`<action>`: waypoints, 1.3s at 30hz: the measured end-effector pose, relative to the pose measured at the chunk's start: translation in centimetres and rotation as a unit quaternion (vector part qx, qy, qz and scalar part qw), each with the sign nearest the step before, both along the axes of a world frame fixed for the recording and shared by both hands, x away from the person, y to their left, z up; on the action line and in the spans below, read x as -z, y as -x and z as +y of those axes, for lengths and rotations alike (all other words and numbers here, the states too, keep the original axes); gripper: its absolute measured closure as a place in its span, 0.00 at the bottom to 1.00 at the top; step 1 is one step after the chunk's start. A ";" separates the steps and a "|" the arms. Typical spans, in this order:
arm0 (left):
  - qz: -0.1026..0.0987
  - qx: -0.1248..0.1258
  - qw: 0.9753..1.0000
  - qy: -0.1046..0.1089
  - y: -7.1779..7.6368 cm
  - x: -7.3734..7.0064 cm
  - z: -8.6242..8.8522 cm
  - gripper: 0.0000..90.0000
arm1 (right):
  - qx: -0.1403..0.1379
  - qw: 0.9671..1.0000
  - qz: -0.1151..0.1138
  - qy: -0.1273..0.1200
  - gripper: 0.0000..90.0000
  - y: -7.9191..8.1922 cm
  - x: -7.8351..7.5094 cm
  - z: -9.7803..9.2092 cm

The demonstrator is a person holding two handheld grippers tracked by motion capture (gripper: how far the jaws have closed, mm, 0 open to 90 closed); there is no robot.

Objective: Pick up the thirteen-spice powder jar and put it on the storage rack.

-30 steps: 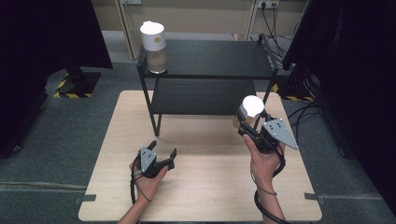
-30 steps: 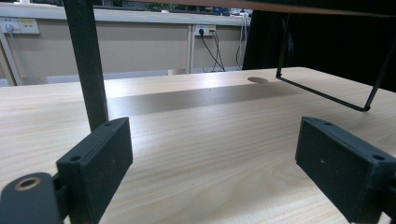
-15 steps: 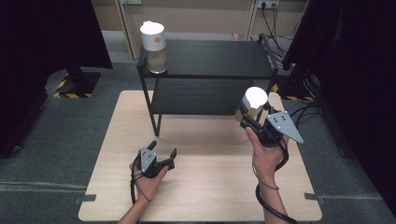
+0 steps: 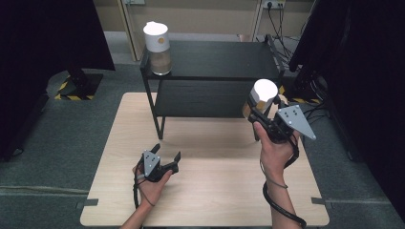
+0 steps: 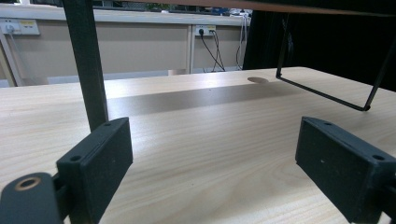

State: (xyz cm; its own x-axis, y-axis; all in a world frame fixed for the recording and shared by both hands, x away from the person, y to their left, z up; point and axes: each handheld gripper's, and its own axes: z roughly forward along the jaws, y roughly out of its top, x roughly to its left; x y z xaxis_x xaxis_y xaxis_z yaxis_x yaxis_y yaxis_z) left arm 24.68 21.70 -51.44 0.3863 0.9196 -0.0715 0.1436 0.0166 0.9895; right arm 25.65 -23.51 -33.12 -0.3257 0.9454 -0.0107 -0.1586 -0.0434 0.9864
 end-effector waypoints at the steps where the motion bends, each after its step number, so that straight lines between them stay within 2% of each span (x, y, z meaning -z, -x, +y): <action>1: 0.000 0.000 1.000 0.000 0.0 0.0 0.0 0.12 | 0.000 1.000 -0.002 0.001 0.34 0.0 -0.1 0.0; 39: -0.001 0.000 1.000 -0.001 0.0 0.0 0.0 0.12 | 0.005 0.999 -0.032 -0.005 0.34 -1.0 -4.4 0.4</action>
